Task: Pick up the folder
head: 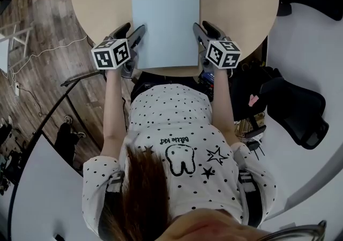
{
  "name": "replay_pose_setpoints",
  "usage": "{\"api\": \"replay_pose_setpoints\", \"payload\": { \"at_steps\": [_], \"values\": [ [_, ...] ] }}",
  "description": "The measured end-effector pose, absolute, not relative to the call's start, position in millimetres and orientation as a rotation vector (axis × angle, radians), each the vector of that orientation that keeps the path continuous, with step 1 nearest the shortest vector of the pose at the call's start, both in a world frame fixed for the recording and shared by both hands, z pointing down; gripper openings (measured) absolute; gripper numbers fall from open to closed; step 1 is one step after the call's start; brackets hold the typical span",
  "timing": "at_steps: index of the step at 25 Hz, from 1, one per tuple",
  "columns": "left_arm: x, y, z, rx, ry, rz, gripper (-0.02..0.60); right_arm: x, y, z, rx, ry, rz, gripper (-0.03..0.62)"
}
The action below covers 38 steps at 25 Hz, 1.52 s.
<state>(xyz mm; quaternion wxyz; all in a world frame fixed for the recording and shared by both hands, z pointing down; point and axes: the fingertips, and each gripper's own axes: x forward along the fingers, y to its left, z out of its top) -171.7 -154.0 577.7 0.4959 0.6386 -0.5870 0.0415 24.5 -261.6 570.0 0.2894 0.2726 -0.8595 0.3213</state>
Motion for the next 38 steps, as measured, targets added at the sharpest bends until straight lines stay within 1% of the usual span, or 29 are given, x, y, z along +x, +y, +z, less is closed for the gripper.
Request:
{"api": "replay_pose_setpoints", "payload": {
  "at_steps": [9,13,17,19,25,28,38],
  "values": [
    [-162.9,-154.9,591.3,1.525,-1.356,0.073,0.261,25.1,-259.8,574.9,0.71,-2.288,0.98,0.186],
    [-161.6,-152.8,595.7,1.513,-1.356,0.087,0.261,24.1,-254.2,577.3,0.685,-2.277,0.984,0.215],
    [-161.8,-153.4,597.3,1.508,-1.366,0.097,0.262,24.3,-253.8,580.1,0.702,-2.271,0.998,0.218],
    [-162.9,-153.5,597.1,1.511,-1.37,0.114,0.276,26.2,-255.4,580.5,0.709,-2.264,0.994,0.249],
    [-159.7,-153.3,595.7,1.514,-1.345,0.106,0.278,23.8,-252.7,579.7,0.688,-2.265,1.051,0.238],
    [-156.1,-153.1,594.1,1.527,-1.33,0.116,0.293,18.8,-246.7,579.7,0.651,-2.253,1.079,0.238],
    [-152.9,-153.2,597.1,1.502,-1.355,0.117,0.293,20.8,-243.5,584.8,0.648,-2.225,1.151,0.241]
  ]
}}
